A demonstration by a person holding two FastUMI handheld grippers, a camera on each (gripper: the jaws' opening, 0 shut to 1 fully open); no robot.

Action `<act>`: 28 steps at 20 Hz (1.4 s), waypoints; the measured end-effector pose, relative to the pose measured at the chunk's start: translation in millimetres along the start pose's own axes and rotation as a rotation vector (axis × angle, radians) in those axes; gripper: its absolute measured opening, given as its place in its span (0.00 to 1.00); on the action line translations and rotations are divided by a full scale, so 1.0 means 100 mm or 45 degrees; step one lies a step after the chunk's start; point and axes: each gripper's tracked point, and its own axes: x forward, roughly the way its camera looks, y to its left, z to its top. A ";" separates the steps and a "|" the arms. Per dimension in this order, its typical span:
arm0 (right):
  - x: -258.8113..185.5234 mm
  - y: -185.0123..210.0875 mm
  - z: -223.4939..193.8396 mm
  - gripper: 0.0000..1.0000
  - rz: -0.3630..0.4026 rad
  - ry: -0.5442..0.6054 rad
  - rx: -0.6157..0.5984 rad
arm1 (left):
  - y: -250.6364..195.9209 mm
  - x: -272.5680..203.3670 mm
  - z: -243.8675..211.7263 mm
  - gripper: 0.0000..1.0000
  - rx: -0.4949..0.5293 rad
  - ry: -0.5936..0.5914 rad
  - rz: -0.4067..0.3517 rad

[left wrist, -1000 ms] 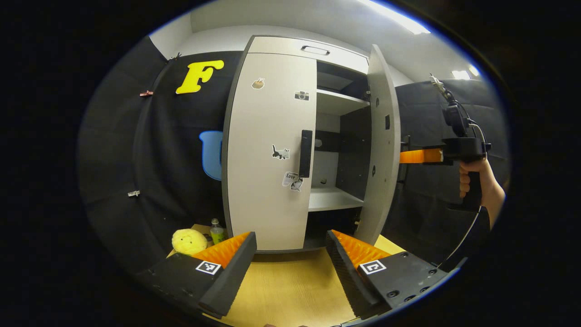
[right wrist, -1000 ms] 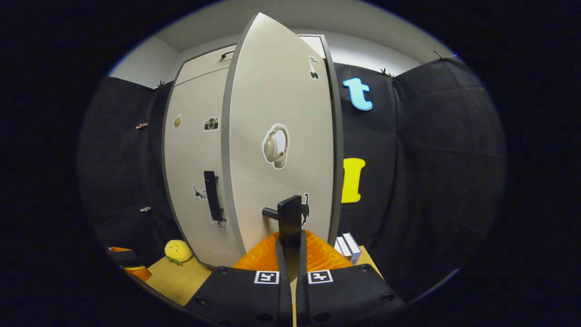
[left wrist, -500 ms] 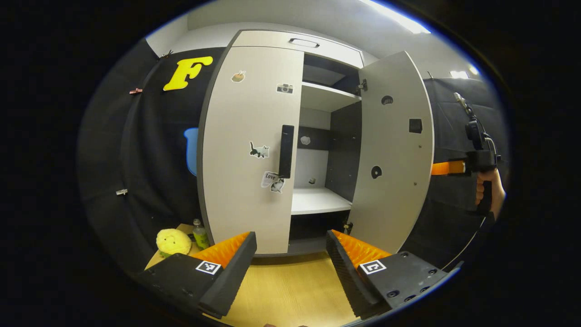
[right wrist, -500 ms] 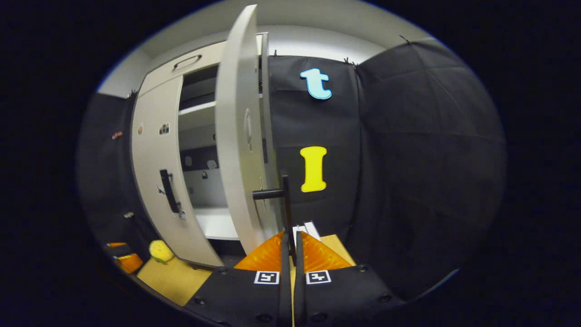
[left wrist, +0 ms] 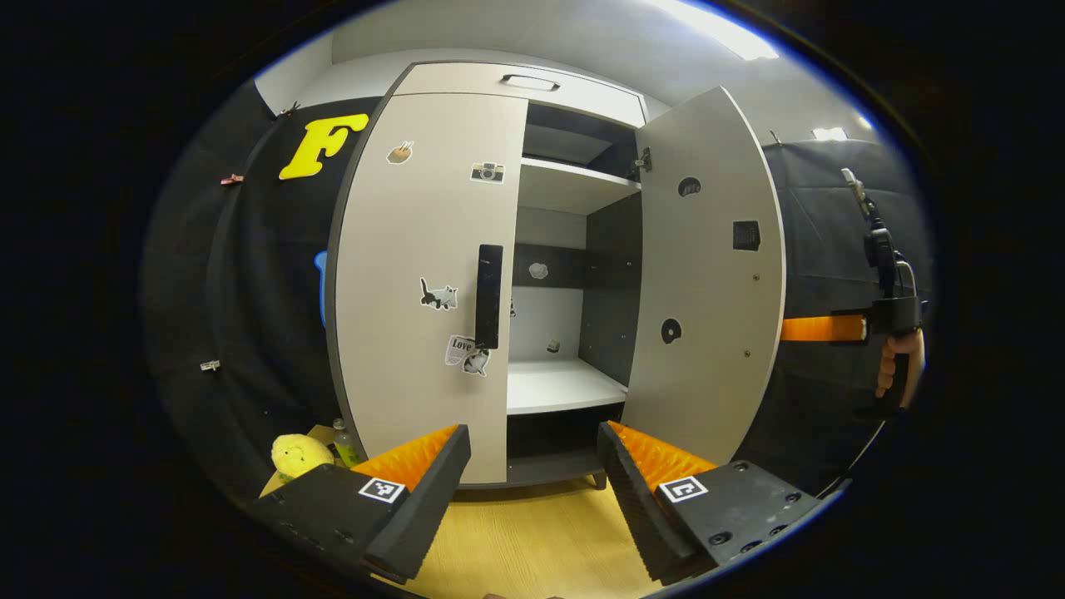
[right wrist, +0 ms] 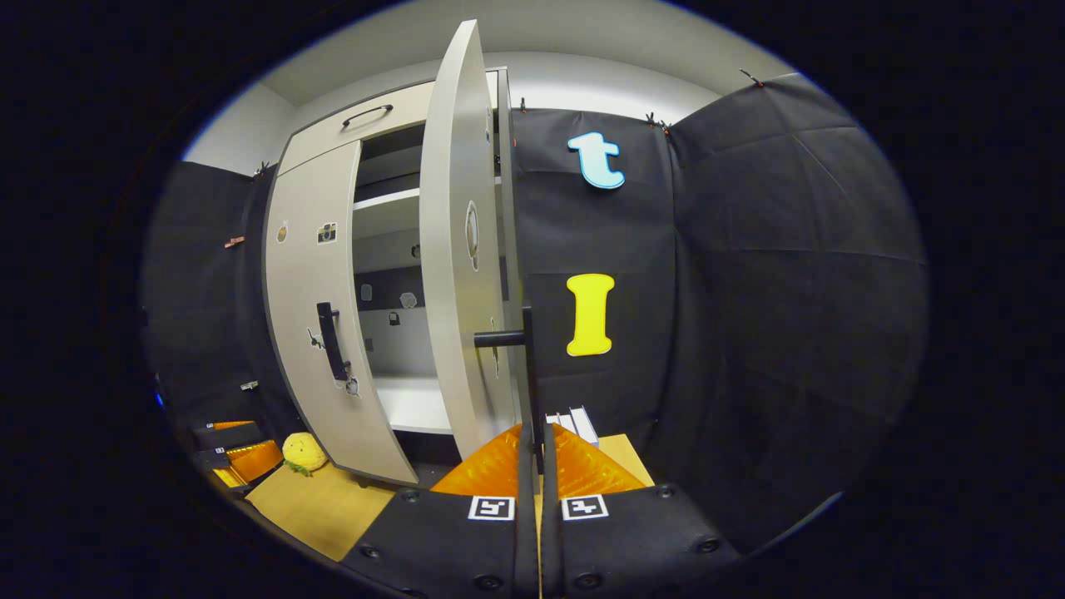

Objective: Open the right door of the double-door shoe cabinet with the right hand, and open the left door with the left hand.

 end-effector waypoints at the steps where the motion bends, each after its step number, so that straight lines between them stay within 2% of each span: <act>1: -0.02 0.01 0.03 0.06 0.009 -0.013 0.009 | 0.00 0.01 0.01 0.95 -0.001 0.000 0.002; 4: -0.08 0.06 0.12 0.06 0.046 -0.039 0.027 | 0.05 0.03 0.02 0.95 0.005 -0.003 0.016; 7: -0.13 0.17 0.21 0.06 0.126 -0.038 0.044 | 0.12 0.04 0.03 0.95 0.022 -0.006 0.036; 11: -0.31 0.73 0.09 0.06 0.225 -0.030 0.065 | 0.20 0.01 -0.01 0.95 0.018 -0.002 0.051; 16: -0.32 1.31 -0.38 0.06 0.325 0.043 0.021 | 0.31 0.03 0.02 0.95 0.001 -0.007 0.076; 20: -0.08 1.52 -0.65 0.46 0.323 0.059 -0.003 | 0.38 0.16 0.24 0.95 0.011 -0.041 0.086; 21: 0.03 1.59 -0.69 0.61 0.324 0.058 -0.011 | 0.39 0.21 0.30 0.95 0.010 -0.047 0.087; 24: 0.23 1.66 -0.81 0.95 0.306 0.054 -0.039 | 0.50 0.42 0.52 0.95 -0.003 -0.059 0.099; 25: 0.30 1.67 -0.85 1.00 0.301 0.055 -0.044 | 0.54 0.51 0.60 0.95 -0.011 -0.064 0.108; 28: 0.32 1.66 -0.97 1.00 0.297 0.059 -0.063 | 0.67 0.85 0.83 0.95 -0.044 -0.082 0.125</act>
